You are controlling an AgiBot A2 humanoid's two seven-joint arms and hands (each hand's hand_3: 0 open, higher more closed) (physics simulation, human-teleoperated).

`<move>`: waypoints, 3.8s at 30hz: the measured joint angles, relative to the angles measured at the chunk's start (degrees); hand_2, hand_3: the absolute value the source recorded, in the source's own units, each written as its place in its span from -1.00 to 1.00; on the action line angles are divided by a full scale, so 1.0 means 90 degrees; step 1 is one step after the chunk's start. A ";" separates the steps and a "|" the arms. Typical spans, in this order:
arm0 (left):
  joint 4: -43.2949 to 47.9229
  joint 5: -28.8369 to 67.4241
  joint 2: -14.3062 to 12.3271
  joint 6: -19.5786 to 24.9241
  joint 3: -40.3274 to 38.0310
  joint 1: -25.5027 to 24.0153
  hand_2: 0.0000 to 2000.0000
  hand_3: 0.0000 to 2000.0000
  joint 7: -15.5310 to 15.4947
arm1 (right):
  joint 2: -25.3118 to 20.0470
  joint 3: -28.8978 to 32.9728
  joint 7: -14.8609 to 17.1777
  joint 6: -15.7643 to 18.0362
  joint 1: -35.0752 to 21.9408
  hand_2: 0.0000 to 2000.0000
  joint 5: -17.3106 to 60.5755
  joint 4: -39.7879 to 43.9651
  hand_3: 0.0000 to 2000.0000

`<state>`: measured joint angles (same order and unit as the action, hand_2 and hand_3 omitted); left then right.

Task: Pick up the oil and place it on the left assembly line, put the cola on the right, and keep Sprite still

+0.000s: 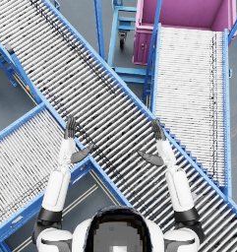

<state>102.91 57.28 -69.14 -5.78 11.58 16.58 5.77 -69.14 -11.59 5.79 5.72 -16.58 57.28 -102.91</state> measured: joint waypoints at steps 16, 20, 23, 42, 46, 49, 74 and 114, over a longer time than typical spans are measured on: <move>0.0000 0.0000 0.0000 0.0000 0.0000 0.0000 -1.00 -1.00 0.0000 | 0.0000 0.0000 0.0000 0.0000 0.0000 -1.00 0.0000 0.0000 -1.00; 0.0000 0.0000 0.0000 0.0000 0.0000 0.0000 -1.00 -1.00 0.0000 | 0.0000 0.0000 0.0000 0.0000 0.0000 -1.00 0.0000 0.0000 -1.00; 0.0000 0.0000 0.0000 0.0000 0.0000 0.0000 -1.00 -1.00 0.0000 | 0.0000 0.0000 0.0000 0.0000 0.0000 -1.00 0.0000 0.0000 -1.00; 0.0817 0.0000 -0.0307 0.0630 -0.0879 0.0293 -1.00 -1.00 -0.0629 | -0.0310 0.0555 -0.0631 -0.0623 -0.0182 -1.00 0.0000 -0.0824 -1.00; 0.0867 0.0277 -0.0368 0.0639 -0.1323 0.0537 -1.00 -1.00 -0.0638 | -0.0404 0.0895 -0.0640 -0.0632 -0.0316 -1.00 0.0561 -0.0988 -1.00; 0.0895 0.1127 -0.0386 0.0641 -0.1579 0.0697 -1.00 -1.00 -0.0639 | -0.0455 0.1127 -0.0642 -0.0634 -0.0438 -1.00 0.1412 -0.1055 -1.00; 0.0759 0.3552 -0.0412 0.0642 -0.2421 0.1082 -1.00 -1.00 -0.0641 | -0.0596 0.2125 -0.0643 -0.0635 -0.0801 -1.00 0.3555 -0.0936 -1.00; 0.0835 0.2556 -0.0573 0.0642 -0.2459 0.0880 -1.00 -1.00 -0.0641 | -0.0777 0.1995 -0.0643 -0.0635 -0.0647 -1.00 0.2559 -0.0811 -1.00</move>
<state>110.42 80.29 -74.30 0.00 -10.55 24.50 0.00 -76.13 6.37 0.00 0.00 -22.40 80.32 -110.21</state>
